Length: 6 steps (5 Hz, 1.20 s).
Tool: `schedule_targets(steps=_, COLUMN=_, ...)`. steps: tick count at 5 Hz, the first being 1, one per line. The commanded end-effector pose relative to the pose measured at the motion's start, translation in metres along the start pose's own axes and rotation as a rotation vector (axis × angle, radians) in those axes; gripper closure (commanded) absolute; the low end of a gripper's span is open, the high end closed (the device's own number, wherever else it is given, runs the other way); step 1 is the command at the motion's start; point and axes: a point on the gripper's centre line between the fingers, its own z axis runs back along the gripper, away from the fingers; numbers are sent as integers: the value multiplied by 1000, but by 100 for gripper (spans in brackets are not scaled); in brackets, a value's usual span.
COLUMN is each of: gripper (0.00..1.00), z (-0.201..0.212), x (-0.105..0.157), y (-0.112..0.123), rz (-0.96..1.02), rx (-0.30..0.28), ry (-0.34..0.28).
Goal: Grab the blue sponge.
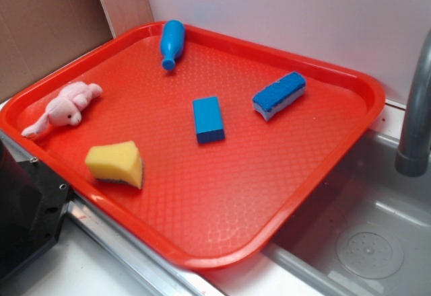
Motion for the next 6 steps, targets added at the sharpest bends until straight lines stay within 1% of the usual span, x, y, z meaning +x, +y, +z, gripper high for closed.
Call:
schedule_targets(steps=1, gripper=0, z=0, x=0, y=0, rz=0, rx=0, ry=0)
schedule_targets(steps=2, gripper=0, z=-11, x=12, y=-8, rz=24, rx=1, ry=-34)
schedule_targets(steps=3, gripper=0, z=-26, x=27, y=-17, rz=64, rx=40, ry=-82)
schedule_targets(steps=4, gripper=0, z=-55, x=54, y=-31, rz=59, rx=17, ry=-116)
schedule_targets(steps=5, gripper=0, z=-87, x=84, y=-48, rz=116, rx=25, ry=-132)
schedule_targets(steps=6, gripper=0, z=-115, x=108, y=-64, rz=190, rx=-28, ry=-168)
